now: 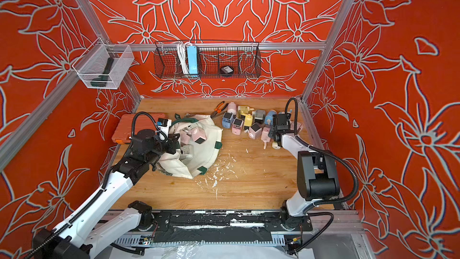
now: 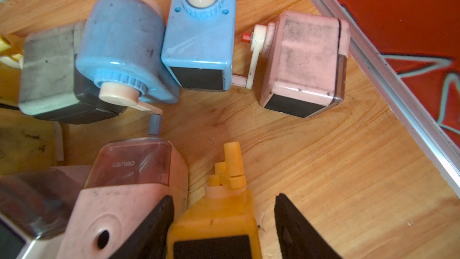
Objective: Take out the pencil sharpeners from the tote bags
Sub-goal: Place the pencil sharpener at the center of the board.
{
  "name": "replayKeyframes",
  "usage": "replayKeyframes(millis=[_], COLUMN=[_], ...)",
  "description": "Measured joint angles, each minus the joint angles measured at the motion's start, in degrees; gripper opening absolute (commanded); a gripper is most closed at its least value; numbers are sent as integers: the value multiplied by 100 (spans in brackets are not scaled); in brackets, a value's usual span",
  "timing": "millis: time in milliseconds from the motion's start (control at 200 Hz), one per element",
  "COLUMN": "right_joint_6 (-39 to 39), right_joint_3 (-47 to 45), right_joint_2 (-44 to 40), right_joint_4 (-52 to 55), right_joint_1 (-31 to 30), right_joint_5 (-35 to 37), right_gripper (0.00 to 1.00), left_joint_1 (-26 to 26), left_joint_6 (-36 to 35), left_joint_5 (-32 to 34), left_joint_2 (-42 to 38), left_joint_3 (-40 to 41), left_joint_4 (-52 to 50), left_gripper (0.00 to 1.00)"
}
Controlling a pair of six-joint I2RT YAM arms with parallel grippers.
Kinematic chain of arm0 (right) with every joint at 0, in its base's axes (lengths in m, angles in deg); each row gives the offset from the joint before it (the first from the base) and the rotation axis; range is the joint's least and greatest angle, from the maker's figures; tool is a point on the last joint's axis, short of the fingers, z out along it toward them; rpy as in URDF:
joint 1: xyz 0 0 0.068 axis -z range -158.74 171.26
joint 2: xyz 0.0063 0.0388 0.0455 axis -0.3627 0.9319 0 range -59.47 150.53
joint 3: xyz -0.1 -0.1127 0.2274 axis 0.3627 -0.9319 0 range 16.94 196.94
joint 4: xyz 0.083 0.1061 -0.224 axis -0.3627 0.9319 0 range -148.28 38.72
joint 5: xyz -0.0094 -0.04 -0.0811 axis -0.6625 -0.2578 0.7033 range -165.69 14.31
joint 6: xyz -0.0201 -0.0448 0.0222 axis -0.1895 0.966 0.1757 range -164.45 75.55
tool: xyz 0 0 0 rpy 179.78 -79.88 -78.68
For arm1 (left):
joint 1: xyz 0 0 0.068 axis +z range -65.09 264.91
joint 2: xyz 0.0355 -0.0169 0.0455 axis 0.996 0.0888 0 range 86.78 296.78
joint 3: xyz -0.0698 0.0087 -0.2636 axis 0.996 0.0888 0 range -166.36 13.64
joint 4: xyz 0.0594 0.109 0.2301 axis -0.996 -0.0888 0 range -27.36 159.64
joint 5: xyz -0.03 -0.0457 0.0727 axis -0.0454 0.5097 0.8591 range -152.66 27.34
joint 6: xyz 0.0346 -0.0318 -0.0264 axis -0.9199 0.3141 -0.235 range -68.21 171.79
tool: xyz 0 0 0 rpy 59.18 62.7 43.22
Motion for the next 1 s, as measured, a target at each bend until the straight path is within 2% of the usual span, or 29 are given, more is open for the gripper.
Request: replayKeyframes(millis=[325, 626, 731, 1001], right_joint_6=[33, -278, -326, -136], right_joint_3=[-2, -319, -361, -365], right_joint_2=[-813, -2162, -2374, -2052], right_joint_4=[46, -372, -468, -918], right_joint_1=[0, -210, -791, -3060], right_joint_5=[-229, -1375, -1829, -2970], right_gripper=[72, 61, 57, 44], left_joint_1=[0, -2, -4, -4], left_joint_6=[0, 0, 0, 46], left_joint_5=[0, 0, 0, -26], left_joint_2=[0, 0, 0, 0], left_joint_3=[0, 0, 0, 0], left_joint_4=[0, 0, 0, 0], left_gripper=[0, 0, 0, 0])
